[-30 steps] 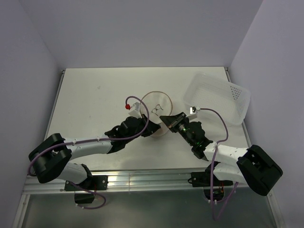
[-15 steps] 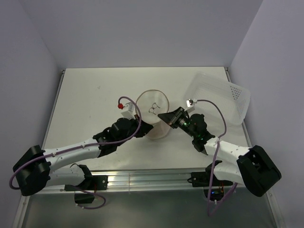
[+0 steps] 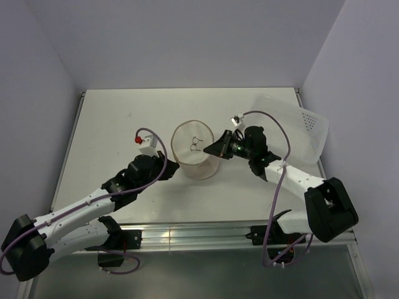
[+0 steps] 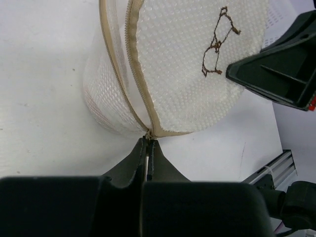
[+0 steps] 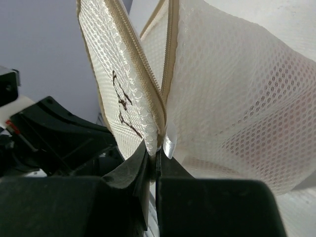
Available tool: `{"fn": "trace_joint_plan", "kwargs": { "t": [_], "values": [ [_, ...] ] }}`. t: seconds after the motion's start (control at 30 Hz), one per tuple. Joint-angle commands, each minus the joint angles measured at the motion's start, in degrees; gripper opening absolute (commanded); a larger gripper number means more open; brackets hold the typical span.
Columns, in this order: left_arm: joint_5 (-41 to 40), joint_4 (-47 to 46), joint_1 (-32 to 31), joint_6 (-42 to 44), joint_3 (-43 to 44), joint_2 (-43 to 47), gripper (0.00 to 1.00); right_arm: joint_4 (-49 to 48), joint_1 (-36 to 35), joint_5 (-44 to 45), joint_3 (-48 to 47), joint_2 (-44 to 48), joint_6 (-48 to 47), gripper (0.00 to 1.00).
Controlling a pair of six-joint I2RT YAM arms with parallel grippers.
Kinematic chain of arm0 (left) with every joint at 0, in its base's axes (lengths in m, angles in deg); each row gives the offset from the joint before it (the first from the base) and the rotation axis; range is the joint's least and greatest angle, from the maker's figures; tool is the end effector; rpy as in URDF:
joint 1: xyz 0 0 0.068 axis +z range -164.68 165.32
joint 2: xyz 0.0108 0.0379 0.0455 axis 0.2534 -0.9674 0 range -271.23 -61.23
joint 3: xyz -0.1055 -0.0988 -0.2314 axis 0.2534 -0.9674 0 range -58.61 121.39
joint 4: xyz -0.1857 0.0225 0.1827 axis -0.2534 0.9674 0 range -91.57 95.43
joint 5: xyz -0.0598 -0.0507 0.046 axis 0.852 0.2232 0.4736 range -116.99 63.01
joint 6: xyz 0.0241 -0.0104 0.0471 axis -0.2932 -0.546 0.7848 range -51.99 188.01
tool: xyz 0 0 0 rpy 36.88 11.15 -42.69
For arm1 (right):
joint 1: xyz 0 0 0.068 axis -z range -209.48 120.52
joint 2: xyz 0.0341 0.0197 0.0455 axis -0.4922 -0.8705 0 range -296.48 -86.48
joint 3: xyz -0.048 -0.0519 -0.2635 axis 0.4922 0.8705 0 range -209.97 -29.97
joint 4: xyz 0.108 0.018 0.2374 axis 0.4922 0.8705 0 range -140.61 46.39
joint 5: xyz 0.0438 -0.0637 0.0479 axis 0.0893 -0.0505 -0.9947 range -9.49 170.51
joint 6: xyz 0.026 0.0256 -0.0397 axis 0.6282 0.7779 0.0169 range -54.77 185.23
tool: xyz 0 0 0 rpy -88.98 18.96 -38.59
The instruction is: Place the bra in the laundry bag and zip it closed
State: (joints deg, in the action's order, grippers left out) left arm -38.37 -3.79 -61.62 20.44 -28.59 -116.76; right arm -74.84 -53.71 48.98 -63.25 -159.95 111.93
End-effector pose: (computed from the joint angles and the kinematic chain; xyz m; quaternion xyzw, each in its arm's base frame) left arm 0.1537 -0.1542 0.2367 -0.0591 0.8309 -0.3456 0.4321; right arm 0.2396 0.1282 0.2256 -0.0107 0.7856 0.5129 0.3460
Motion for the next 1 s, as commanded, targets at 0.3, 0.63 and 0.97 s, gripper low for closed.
{"fn": "trace_joint_plan", "kwargs": {
  "t": [0.3,0.63,0.97],
  "values": [
    [-1.38,8.12,2.99,3.19,2.15,9.03,0.00,26.24,2.61,0.33,-29.90,-16.52,-17.08,0.37],
    [7.77,-13.59,1.94,-2.00,1.62,-0.70,0.00,21.95,0.94,17.18,-13.97,2.08,-10.33,0.87],
    [11.02,-25.81,-0.96,-4.28,2.94,-10.56,0.00,12.99,-12.06,26.60,0.41,18.64,3.31,0.85]
  ]
}}
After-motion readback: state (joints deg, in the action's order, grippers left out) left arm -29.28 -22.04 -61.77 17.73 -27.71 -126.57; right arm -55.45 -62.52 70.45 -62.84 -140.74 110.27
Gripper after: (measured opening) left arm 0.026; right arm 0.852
